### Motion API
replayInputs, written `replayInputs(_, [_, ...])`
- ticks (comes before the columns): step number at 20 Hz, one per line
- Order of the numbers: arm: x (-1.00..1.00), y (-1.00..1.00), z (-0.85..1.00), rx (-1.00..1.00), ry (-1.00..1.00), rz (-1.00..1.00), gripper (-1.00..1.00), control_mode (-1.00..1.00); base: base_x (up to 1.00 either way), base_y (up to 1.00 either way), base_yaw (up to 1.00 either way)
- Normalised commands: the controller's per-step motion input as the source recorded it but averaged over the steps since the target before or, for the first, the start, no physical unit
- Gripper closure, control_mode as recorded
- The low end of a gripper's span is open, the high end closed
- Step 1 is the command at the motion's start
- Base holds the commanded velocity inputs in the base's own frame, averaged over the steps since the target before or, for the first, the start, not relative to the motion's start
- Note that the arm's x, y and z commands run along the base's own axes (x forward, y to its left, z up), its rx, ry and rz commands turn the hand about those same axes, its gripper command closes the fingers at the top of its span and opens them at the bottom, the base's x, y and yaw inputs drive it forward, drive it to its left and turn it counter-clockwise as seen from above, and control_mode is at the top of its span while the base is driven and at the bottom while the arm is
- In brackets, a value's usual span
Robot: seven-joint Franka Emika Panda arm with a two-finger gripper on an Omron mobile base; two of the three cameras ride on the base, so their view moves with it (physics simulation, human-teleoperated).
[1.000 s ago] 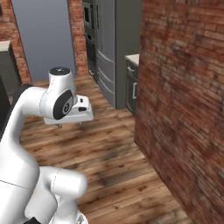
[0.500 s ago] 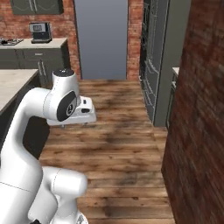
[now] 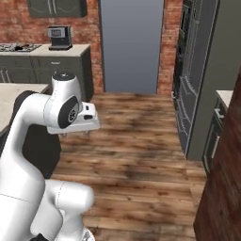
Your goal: Take the chicken drumsticks from the pan and place one on each plate on the dining counter.
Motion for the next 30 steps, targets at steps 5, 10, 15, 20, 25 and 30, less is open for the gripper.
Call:
replayInputs(5, [0.0,0.0,0.0,0.0,0.0,0.0,-1.0,1.0,1.0,0.0,0.04])
replayInputs(10, [0.0,0.0,0.0,0.0,0.0,0.0,-1.0,1.0,1.0,0.0,0.09])
replayInputs(15, [0.0,0.0,0.0,0.0,0.0,0.0,-1.0,1.0,1.0,-0.06,0.25])
replayInputs(20, [0.0,0.0,0.0,0.0,0.0,0.0,-1.0,1.0,1.0,-0.12,0.32])
replayInputs(25, [0.0,0.0,0.0,0.0,0.0,0.0,-1.0,1.0,1.0,-0.19,0.37])
replayInputs(30, [0.0,0.0,0.0,0.0,0.0,0.0,-1.0,1.0,1.0,-0.29,0.39])
